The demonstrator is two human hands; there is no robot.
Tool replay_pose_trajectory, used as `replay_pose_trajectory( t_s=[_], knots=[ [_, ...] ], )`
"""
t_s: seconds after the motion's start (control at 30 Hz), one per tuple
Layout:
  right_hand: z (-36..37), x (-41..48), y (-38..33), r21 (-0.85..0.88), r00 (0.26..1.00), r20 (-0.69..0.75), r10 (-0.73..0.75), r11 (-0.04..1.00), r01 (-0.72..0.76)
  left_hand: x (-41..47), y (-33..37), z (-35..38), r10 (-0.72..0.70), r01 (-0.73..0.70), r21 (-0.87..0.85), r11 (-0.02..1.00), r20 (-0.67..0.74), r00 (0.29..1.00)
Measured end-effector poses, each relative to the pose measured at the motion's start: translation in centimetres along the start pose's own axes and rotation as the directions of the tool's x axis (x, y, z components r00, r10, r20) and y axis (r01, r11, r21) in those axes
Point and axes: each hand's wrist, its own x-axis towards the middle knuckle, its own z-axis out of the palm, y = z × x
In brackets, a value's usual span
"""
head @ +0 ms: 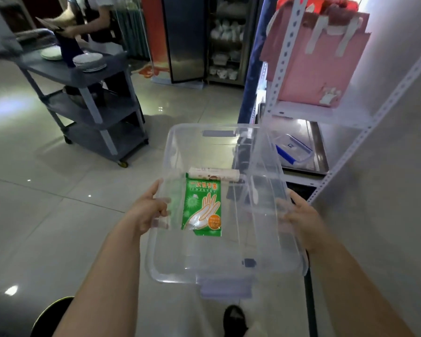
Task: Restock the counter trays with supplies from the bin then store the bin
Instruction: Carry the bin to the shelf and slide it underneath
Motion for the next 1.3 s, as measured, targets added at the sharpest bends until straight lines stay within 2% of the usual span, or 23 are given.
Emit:
replay_pose_trajectory(
  t_s=[0.1, 0.33, 0.43, 0.6, 0.73, 0.87, 1.1, 1.3],
  knots=[
    [1.2, 7.4, -3.3, -0.152, 1.000, -0.008, -0.026, 0.988, 0.024, 5.6, 3.8, -1.3, 0.006, -0.007, -0.014, 1.000, -0.026, 1.000],
    [5.1, 26.0, -9.6, -0.148, 0.997, 0.061, -0.046, 0.987, 0.054, 18.5, 12.7, -5.0, 0.046, -0.055, -0.062, 0.997, -0.132, 0.990],
    [5.7, 33.9, -12.3, -0.105, 0.995, 0.100, -0.006, 0.994, 0.017, 23.3, 16.6, -5.9, 0.052, -0.064, -0.075, 0.995, -0.151, 0.987],
    [7.4, 45.1, -15.1, 0.064, 0.995, 0.083, 0.050, 0.996, -0.056, 32.0, 22.2, -8.0, 0.066, -0.076, -0.063, 0.995, -0.154, 0.986],
    [9.2, 54.0, -15.9, 0.124, 0.995, 0.067, 0.072, 0.989, -0.080, 40.8, 26.7, -10.4, 0.105, -0.107, -0.010, 0.994, -0.095, 0.990],
    [11.4, 62.2, -16.6, 0.215, 0.998, -0.009, 0.069, 0.974, -0.065, 50.7, 31.8, -12.3, 0.129, -0.129, 0.020, 0.991, -0.035, 0.991],
    [14.1, 73.9, -19.5, 0.315, 0.985, -0.155, 0.076, 0.949, -0.024, 68.1, 42.7, -13.9, 0.080, -0.092, 0.131, 0.987, 0.097, 0.992],
    [12.8, 82.5, -20.5, 0.342, 0.954, -0.284, 0.097, 0.940, 0.006, 81.3, 49.2, -11.5, 0.016, -0.067, 0.276, 0.959, 0.183, 0.983]
  ],
)
